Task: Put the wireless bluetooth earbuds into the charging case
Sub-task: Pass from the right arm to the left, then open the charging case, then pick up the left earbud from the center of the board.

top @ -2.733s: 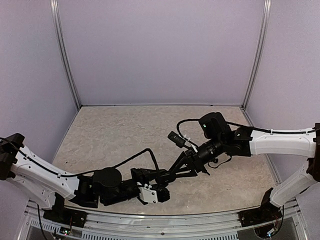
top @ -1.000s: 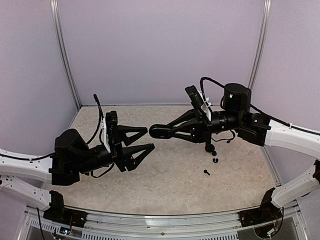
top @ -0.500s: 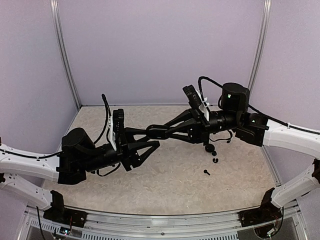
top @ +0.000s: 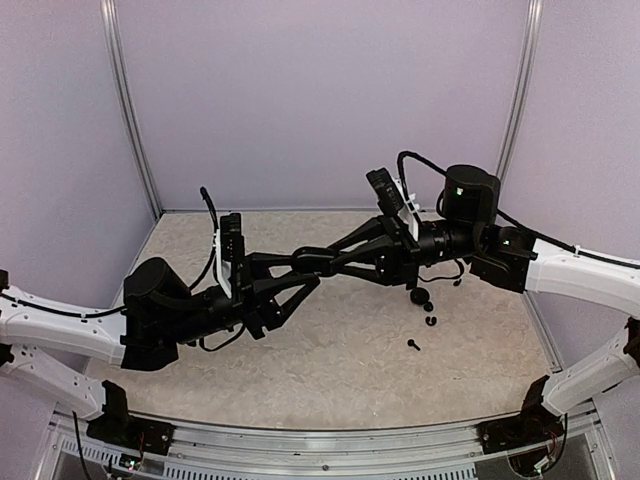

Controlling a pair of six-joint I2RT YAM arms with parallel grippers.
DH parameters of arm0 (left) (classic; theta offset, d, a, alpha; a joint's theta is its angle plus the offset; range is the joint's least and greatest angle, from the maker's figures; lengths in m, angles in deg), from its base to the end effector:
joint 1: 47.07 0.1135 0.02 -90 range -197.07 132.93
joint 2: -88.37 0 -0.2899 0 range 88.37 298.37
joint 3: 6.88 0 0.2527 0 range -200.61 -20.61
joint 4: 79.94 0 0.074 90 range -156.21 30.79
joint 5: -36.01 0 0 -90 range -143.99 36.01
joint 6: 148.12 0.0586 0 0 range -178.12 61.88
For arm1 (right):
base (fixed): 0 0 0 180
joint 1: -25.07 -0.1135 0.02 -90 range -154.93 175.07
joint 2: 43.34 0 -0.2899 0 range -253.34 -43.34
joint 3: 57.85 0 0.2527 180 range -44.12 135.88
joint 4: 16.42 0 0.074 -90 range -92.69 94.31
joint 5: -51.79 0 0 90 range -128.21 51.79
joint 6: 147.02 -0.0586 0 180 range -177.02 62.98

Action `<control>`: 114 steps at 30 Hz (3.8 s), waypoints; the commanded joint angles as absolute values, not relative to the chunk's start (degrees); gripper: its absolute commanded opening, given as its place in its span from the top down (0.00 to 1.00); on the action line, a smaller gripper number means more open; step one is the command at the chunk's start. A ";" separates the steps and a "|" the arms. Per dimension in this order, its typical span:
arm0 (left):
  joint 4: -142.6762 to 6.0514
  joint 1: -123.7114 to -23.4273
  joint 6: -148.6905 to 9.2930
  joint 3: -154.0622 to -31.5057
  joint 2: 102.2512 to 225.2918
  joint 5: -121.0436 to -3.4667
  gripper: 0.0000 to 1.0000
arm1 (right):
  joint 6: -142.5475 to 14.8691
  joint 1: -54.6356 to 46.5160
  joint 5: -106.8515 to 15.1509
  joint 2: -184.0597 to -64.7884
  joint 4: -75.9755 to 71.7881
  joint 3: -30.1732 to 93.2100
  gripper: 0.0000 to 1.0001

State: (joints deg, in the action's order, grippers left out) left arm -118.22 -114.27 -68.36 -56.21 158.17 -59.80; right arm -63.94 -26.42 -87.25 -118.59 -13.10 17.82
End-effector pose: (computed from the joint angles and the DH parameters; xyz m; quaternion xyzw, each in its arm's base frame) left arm 0.1040 -0.2628 0.3377 0.3166 0.4976 -0.5281 0.6110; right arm 0.1591 0.2710 0.3900 -0.5146 0.5017 0.5684 0.4004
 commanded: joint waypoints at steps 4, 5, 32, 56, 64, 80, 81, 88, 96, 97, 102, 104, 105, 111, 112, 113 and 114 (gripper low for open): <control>-121.24 -113.87 -68.75 -55.36 159.16 -60.71 0.65 | -64.62 -27.05 -87.65 -118.65 -15.78 18.02 0.88; -121.42 -113.89 -68.75 -55.33 159.20 -60.70 0.66 | -64.64 -27.05 -87.64 -118.66 -15.78 18.02 0.88; -122.89 -113.85 -69.37 -55.29 159.73 -60.53 0.68 | -64.53 -27.04 -88.04 -119.33 -14.99 17.85 0.88; -122.46 -114.08 -65.42 -53.59 159.11 -63.41 0.87 | -64.03 -27.06 -82.29 -120.23 -12.10 19.49 0.47; -121.57 -114.22 -63.45 -53.23 159.38 -63.54 0.89 | -63.38 -26.88 -80.47 -119.12 -11.39 20.73 0.46; -122.02 -114.09 -63.37 -52.26 158.60 -64.10 0.90 | -62.30 -25.22 -78.20 -117.86 -9.38 21.98 0.46; -122.09 -113.98 -63.51 -52.05 158.59 -63.94 0.90 | -61.92 -25.13 -78.20 -117.61 -9.05 22.17 0.46; -122.47 -113.06 -64.57 -50.51 158.10 -62.67 0.91 | -60.69 -23.97 -77.01 -115.21 -6.09 21.71 0.44; -123.79 -111.40 -66.26 -47.52 156.70 -61.36 0.91 | -61.46 -19.31 -70.32 -112.45 2.24 16.11 0.42; -123.90 -111.17 -66.26 -47.15 156.57 -61.10 0.91 | -61.18 -18.59 -69.43 -112.31 4.03 15.56 0.42; -124.74 -110.37 -66.78 -45.75 156.48 -60.71 0.91 | -60.17 -13.63 -65.94 -112.04 13.13 13.76 0.43; -125.00 -110.19 -66.93 -45.35 156.48 -60.60 0.91 | -60.54 -11.40 -63.90 -112.71 16.53 13.21 0.43; -125.08 -110.10 -66.91 -45.25 156.48 -60.63 0.91 | -60.98 -10.30 -62.85 -113.03 17.84 12.66 0.44; -126.49 -109.41 -67.08 -44.80 157.42 -60.94 0.91 | -66.72 -2.78 -58.58 -115.28 19.36 6.27 0.49; -126.73 -109.28 -67.08 -44.71 157.64 -61.01 0.91 | -67.50 -1.79 -58.13 -115.66 19.11 5.26 0.50; -126.95 -109.22 -67.09 -44.62 157.84 -61.16 0.91 | -68.17 -0.80 -57.86 -116.08 18.73 4.21 0.50; -127.23 -109.04 -67.09 -44.49 158.00 -61.24 0.91 | -68.85 0.01 -58.00 -116.44 18.13 3.20 0.51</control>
State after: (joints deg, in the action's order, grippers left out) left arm -123.81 -109.79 -66.85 -45.41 157.40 -61.06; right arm -64.71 -3.27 -60.62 -114.96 16.64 6.76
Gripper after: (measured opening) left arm 0.253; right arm 0.503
